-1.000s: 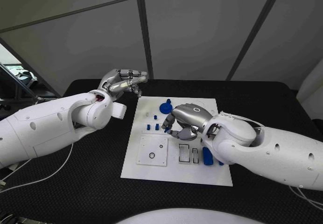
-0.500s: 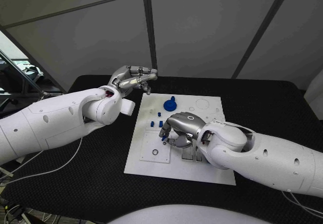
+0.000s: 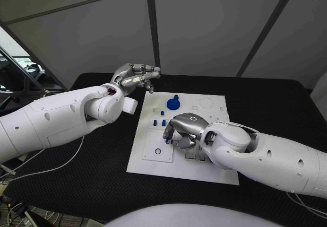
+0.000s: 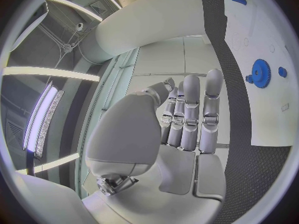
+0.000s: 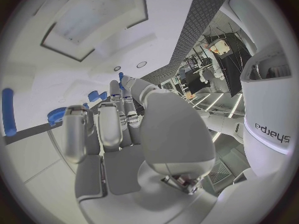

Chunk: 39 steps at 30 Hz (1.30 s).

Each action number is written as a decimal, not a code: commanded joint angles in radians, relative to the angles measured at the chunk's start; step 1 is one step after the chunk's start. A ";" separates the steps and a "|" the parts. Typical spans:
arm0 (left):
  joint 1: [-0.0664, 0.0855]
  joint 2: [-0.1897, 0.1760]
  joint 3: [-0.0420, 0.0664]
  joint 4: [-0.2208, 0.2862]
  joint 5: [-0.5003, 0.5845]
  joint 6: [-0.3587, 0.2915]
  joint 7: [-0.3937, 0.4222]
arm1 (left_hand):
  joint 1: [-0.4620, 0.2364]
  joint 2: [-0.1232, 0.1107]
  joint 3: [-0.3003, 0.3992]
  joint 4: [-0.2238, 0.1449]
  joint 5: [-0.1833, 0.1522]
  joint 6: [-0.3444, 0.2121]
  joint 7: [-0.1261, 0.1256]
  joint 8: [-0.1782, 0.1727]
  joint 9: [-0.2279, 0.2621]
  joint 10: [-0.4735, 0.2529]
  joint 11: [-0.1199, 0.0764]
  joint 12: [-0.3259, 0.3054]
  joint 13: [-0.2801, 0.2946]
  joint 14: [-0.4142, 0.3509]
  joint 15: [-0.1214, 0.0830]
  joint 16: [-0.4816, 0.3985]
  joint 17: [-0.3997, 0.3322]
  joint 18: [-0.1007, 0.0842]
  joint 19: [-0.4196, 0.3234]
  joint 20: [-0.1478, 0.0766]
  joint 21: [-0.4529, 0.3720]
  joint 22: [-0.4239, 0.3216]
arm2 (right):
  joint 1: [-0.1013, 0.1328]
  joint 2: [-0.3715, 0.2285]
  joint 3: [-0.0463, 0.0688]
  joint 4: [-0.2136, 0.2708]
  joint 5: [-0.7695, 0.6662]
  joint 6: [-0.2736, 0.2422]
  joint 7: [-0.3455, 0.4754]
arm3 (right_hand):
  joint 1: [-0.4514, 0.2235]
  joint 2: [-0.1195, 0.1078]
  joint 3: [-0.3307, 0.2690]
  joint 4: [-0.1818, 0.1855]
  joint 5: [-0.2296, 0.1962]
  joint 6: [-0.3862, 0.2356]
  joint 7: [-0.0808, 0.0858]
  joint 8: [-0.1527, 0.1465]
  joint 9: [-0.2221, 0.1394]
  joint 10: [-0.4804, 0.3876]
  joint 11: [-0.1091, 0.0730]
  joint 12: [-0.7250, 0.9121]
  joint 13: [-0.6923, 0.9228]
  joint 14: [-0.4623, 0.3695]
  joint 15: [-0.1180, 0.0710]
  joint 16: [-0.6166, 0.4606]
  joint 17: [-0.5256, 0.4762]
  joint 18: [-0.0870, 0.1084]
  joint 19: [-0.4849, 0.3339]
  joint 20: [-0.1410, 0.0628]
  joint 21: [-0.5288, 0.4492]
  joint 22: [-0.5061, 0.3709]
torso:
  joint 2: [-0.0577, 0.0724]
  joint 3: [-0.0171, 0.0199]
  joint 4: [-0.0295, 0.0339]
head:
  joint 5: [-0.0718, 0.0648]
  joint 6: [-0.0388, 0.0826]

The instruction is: Assemble the parts on the task board

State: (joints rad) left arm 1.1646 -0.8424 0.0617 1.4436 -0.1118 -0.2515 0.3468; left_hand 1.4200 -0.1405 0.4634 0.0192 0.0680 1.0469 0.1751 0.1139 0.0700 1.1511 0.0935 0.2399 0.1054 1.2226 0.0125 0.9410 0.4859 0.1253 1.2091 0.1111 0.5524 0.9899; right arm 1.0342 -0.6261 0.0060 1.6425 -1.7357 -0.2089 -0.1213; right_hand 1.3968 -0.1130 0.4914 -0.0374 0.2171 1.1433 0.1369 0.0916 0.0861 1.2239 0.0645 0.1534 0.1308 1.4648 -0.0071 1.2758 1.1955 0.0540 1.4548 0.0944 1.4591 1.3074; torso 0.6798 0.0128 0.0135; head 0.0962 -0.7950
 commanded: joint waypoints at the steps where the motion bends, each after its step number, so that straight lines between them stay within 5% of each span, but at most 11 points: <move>1: 0.002 0.000 0.001 0.000 0.004 0.013 0.001 | -0.001 0.007 -0.001 -0.002 -0.001 -0.009 0.002 0.004 -0.001 -0.008 0.003 0.005 0.002 -0.005 0.000 -0.004 -0.002 0.056 -0.007 -0.003 -0.004 -0.002 | 0.001 -0.001 0.000 -0.001 -0.018 0.025 0.002 | -0.006 0.002 0.001 -0.004 0.005 0.006 0.003 -0.006 0.002 0.005 0.002 -0.006 -0.001 0.050 -0.007 0.005 -0.001 -0.016 0.006 0.000 0.004 0.128 | 0.000 -0.0005 0.0005 | 0.002 -0.001; 21: 0.002 -0.001 0.001 0.000 0.004 0.015 -0.003 | -0.003 0.008 -0.002 -0.001 -0.001 -0.010 0.002 0.004 -0.001 -0.010 0.004 0.007 0.002 -0.006 0.001 -0.004 -0.004 0.056 -0.007 -0.002 -0.005 -0.003 | 0.001 0.010 -0.002 -0.016 -0.036 0.060 -0.014 | -0.007 0.003 0.001 -0.003 0.006 0.007 0.004 -0.006 0.002 0.005 0.002 -0.007 -0.001 0.050 -0.006 0.005 -0.001 -0.016 0.006 0.001 0.004 0.128 | 0.000 0.0000 0.0000 | 0.006 -0.004; 33: 0.002 -0.001 0.001 0.000 0.004 0.019 -0.007 | -0.005 0.009 -0.003 0.000 -0.001 -0.011 0.002 0.005 -0.001 -0.010 0.004 0.008 0.002 -0.006 0.001 -0.004 -0.005 0.056 -0.008 -0.002 -0.006 -0.003 | 0.001 0.021 -0.020 -0.017 -0.050 0.083 -0.026 | -0.014 0.003 -0.003 -0.001 0.003 0.006 0.004 -0.009 0.001 0.005 0.003 -0.011 -0.002 0.049 -0.005 0.005 -0.005 -0.016 0.004 0.002 0.004 0.128 | 0.000 -0.0008 0.0007 | 0.005 -0.005; 39: 0.002 -0.002 0.001 0.001 0.004 0.022 -0.011 | -0.005 0.009 -0.003 0.000 -0.001 -0.011 0.002 0.005 -0.001 -0.010 0.004 0.008 0.002 -0.006 0.001 -0.004 -0.005 0.056 -0.008 -0.002 -0.006 -0.003 | 0.001 0.023 -0.021 -0.024 -0.053 0.062 -0.018 | -0.040 -0.015 -0.005 0.008 -0.002 -0.073 0.032 -0.032 -0.018 -0.068 0.029 -0.054 -0.019 0.027 0.016 -0.046 -0.074 0.005 -0.063 0.015 -0.059 0.053 | -0.001 -0.0005 0.0001 | 0.006 -0.004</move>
State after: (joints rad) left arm 1.1647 -0.8440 0.0616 1.4431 -0.1116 -0.2437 0.3374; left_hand 1.4199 -0.1404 0.4634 0.0192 0.0680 1.0433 0.1786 0.1138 0.0700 1.1473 0.0972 0.2440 0.1060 1.2225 0.0125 0.9410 0.4821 0.1254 1.2091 0.1111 0.5524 0.9882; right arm 1.0370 -0.6034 -0.0129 1.6214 -1.7777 -0.1580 -0.1402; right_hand 1.3595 -0.1289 0.4886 -0.0343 0.2171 1.0732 0.1673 0.0631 0.0700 1.1618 0.0945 0.1049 0.1172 1.4667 0.0062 1.2300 1.1221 0.0540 1.3940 0.1099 1.4020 1.3073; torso 0.6794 0.0120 0.0140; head 0.1010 -0.7995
